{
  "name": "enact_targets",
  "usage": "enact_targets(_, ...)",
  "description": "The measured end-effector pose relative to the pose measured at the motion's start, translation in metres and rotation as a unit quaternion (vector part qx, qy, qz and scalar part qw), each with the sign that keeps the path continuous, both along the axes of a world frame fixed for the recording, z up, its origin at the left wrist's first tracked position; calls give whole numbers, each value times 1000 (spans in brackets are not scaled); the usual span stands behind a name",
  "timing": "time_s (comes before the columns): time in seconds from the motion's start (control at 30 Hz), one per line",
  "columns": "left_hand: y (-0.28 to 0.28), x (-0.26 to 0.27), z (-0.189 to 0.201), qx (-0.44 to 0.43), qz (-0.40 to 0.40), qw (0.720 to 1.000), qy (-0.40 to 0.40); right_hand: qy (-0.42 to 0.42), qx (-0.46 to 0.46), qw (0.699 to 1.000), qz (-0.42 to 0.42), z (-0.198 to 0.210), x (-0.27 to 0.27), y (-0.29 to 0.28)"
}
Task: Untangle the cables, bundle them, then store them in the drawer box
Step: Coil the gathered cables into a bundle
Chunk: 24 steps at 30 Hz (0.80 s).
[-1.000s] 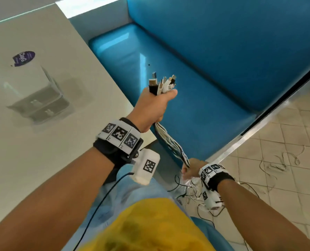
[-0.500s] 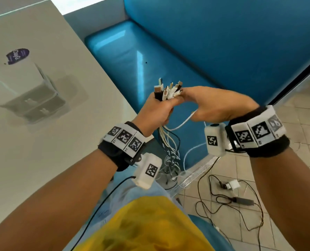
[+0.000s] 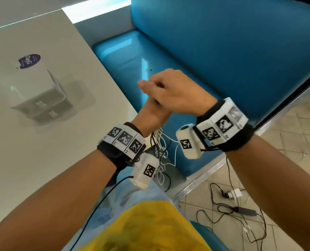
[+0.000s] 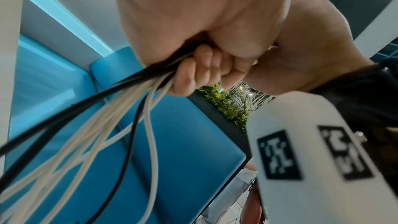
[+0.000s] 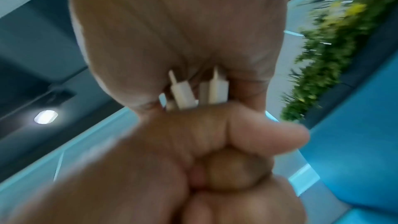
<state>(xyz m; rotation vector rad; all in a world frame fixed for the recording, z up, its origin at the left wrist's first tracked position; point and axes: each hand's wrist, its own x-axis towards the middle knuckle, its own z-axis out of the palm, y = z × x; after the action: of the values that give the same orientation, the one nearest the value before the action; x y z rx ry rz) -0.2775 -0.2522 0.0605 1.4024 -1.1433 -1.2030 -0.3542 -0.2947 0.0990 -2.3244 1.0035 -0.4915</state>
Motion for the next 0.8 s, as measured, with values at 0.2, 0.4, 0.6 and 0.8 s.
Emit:
enact_targets(0.2, 1, 18, -10, 66, 36, 996, 50, 74, -107, 991, -12, -14, 10, 13)
enact_targets(0.4, 0, 3, 2, -56, -3, 995, -83, -53, -23, 998, -16, -6, 2, 8)
enact_targets(0.6, 2, 15, 14, -99, -67, 984, -132, -127, -24, 985, -114, -9, 7, 0)
enact_targets(0.8, 6, 15, 5, -87, -56, 980, -169, -127, 37, 985, -107, -13, 9, 6)
